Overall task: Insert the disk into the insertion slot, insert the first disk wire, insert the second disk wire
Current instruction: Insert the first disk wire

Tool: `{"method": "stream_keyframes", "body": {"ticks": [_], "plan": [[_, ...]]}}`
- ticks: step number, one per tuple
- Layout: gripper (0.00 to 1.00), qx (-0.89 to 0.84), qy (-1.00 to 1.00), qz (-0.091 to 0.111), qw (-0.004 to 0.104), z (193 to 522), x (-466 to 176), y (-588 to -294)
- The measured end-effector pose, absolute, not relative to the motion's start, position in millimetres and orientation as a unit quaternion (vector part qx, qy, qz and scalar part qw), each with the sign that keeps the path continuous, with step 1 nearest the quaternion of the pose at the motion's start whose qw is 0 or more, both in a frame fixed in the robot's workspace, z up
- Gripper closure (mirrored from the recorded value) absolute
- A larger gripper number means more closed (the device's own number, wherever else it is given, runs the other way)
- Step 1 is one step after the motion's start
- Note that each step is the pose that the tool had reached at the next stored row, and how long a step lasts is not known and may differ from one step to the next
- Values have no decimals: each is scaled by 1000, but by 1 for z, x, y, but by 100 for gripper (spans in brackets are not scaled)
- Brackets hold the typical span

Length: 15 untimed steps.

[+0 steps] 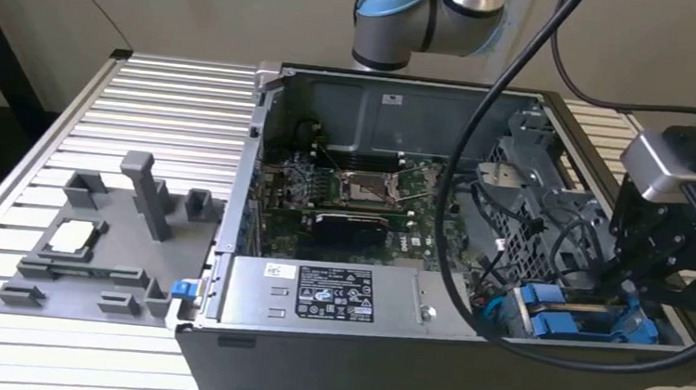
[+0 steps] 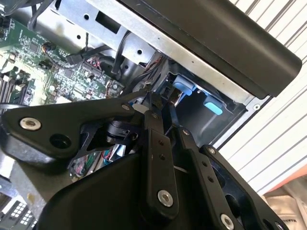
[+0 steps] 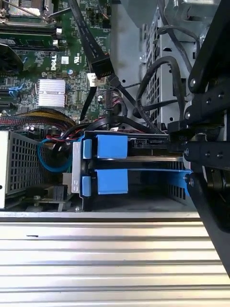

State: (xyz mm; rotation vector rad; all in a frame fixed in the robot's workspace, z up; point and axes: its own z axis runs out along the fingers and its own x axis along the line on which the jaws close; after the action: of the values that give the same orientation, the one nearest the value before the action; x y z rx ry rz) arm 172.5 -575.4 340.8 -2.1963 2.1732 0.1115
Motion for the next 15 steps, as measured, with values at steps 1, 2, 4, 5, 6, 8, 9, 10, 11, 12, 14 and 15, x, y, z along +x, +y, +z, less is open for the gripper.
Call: {"method": "stream_keyframes", "body": {"ticks": [1, 2, 4, 5, 6, 8, 9, 10, 11, 12, 14, 15], "plan": [[81, -710, 703, 36, 25, 340, 172, -575], [81, -710, 703, 36, 25, 340, 172, -575], [81, -710, 703, 36, 25, 339, 172, -575], [81, -710, 703, 36, 25, 339, 172, -575], [81, -710, 703, 36, 25, 339, 172, -575], [81, -710, 703, 36, 25, 338, 172, -576], [81, -709, 703, 36, 25, 337, 172, -576], [81, -709, 704, 36, 25, 336, 172, -576], [81, -709, 704, 36, 25, 335, 172, -576], [81, -709, 704, 36, 25, 334, 172, -576], [81, -709, 704, 36, 25, 332, 172, -576], [81, -709, 704, 36, 25, 331, 172, -576]]}}
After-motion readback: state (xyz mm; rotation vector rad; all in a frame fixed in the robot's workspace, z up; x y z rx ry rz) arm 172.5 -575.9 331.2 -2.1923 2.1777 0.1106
